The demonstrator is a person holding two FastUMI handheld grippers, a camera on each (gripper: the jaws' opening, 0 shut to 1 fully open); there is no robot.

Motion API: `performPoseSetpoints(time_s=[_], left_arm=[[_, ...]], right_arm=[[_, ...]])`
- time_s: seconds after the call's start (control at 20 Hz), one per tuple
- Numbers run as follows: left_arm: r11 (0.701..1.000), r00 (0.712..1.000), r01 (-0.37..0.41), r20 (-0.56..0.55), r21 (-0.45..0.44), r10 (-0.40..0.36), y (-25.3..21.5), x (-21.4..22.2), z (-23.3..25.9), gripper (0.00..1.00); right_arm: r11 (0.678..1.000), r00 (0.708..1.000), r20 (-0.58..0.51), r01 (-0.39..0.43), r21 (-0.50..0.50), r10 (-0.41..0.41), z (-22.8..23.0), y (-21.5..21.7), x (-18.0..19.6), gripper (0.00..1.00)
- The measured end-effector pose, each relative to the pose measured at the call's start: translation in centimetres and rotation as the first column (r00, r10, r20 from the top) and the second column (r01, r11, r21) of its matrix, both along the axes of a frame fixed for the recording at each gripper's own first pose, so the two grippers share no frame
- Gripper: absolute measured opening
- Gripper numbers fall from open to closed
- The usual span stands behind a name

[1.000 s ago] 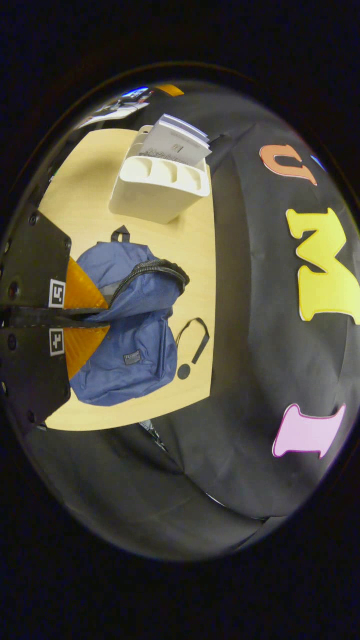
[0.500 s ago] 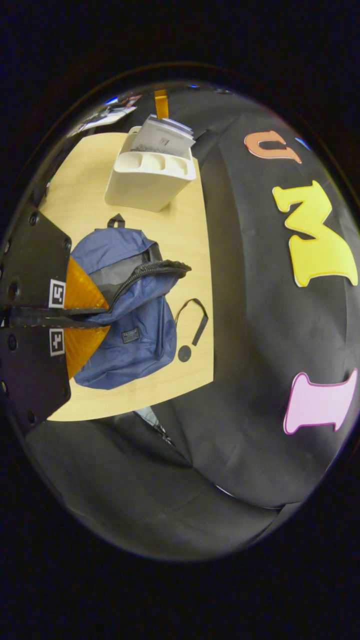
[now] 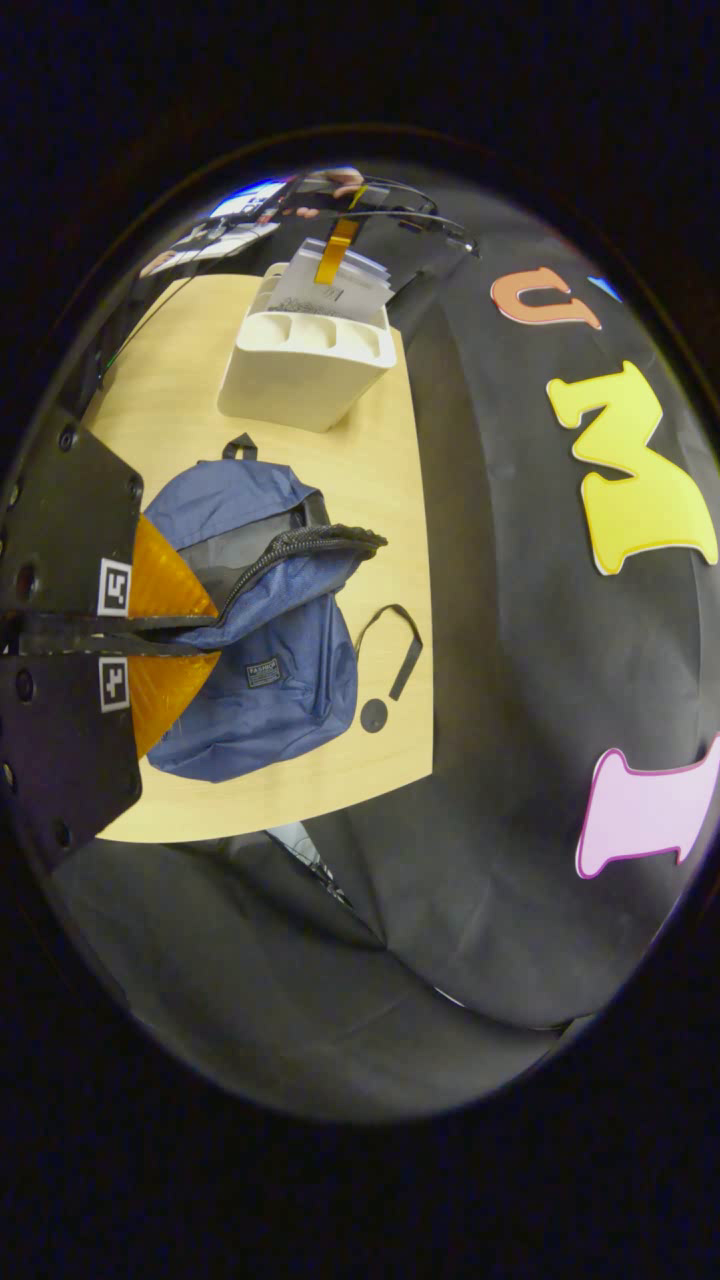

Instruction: Open the schoolbag, grab two books from the bookshelf and put them into the schoolbag.

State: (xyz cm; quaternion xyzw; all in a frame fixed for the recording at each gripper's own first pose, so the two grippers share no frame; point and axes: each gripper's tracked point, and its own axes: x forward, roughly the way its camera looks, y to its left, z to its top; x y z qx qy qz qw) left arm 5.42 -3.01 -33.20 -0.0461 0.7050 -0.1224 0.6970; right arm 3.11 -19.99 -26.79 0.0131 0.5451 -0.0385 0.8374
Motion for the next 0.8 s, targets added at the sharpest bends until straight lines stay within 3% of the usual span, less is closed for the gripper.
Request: performPoseSetpoints(time_s=[0.1,0.15,0.2,0.25,0.3,0.35,0.4,0.5,0.65,0.75,0.8], left_arm=[[1.000,1.000,-0.008,-0.024,0.010,0.008,0.0,-0.2,-0.5,0.91],[1.000,1.000,-0.005,-0.028,0.024,0.006,0.2,-0.1,-0.7,0.99],[0.999,1.000,0.001,-0.027,0.038,0.000,0.5,0.1,-0.9,0.85],[0.999,1.000,0.007,-0.026,0.051,-0.005,0.7,0.4,-1.0,0.92],[0.998,1.000,0.011,-0.028,0.065,-0.009,0.7,0.4,-1.1,0.78],[0.997,0.999,0.014,-0.036,0.074,-0.011,0.7,0.5,-1.1,0.84],[0.996,0.999,0.020,-0.040,0.081,-0.017,0.6,0.6,-1.2,0.73],[0.996,0.998,0.024,-0.056,0.091,-0.019,0.1,0.4,-1.5,0.70],[0.991,0.996,0.047,-0.081,0.121,-0.038,0.1,0.3,-1.6,0.51],[0.987,0.995,0.066,-0.090,0.147,-0.053,0.5,0.2,-2.0,0.48],[0.985,0.994,0.068,-0.097,0.157,-0.053,0.5,-0.1,-1.8,0.53]], right_arm=[[1.000,1.000,0.000,-0.004,0.006,0.004,0.0,-0.2,0.0,0.00],[1.000,1.000,-0.001,-0.005,0.011,0.005,-0.1,-0.1,0.0,0.00],[1.000,1.000,-0.002,-0.008,0.015,0.008,-0.2,-0.1,0.0,0.00],[1.000,1.000,-0.004,-0.009,0.021,0.009,-0.4,0.0,0.1,0.00],[1.000,1.000,-0.005,-0.009,0.029,0.009,-0.5,0.0,0.1,0.00],[0.999,1.000,-0.006,-0.010,0.033,0.010,-0.5,0.1,0.1,0.00],[0.999,1.000,-0.005,-0.011,0.036,0.011,-0.6,0.1,0.0,0.00],[0.999,1.000,-0.006,-0.013,0.042,0.013,-0.7,0.0,-0.1,0.00],[0.999,1.000,-0.004,-0.016,0.048,0.017,-0.8,0.0,-0.2,0.00],[0.998,1.000,-0.003,-0.019,0.055,0.020,-0.8,0.0,-0.2,0.00],[0.998,1.000,-0.002,-0.022,0.058,0.022,-1.0,0.2,-0.3,0.00]])
